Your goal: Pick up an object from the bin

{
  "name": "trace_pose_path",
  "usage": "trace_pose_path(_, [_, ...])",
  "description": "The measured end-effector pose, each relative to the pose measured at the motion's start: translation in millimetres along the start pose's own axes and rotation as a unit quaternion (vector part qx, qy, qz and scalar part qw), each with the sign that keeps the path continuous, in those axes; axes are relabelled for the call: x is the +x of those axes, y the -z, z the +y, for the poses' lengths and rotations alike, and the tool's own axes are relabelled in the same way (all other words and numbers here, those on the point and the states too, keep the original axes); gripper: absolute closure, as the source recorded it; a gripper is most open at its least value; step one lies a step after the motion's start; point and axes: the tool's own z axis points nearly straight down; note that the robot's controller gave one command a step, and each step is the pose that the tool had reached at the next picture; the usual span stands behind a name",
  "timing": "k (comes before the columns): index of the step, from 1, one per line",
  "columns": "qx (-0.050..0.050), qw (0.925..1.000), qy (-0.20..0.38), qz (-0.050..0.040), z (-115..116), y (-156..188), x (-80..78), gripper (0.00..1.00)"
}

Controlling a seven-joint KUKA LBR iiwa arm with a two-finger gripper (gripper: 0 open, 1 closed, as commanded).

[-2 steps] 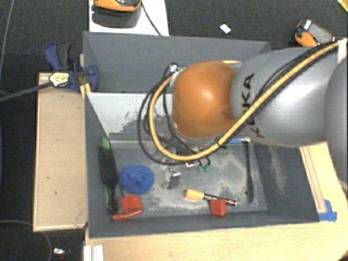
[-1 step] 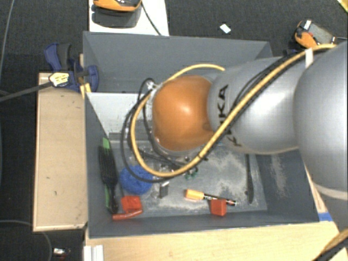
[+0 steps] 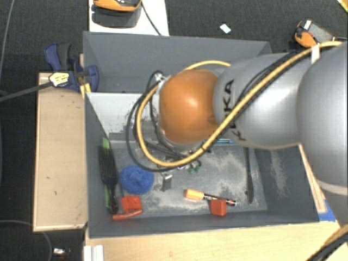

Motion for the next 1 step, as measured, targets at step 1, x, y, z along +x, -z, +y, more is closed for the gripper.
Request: trace_pose_path(1, [-0.002, 0.9899, 0.142, -0.0012, -20.2, -77.1, 9.8, 1.0])
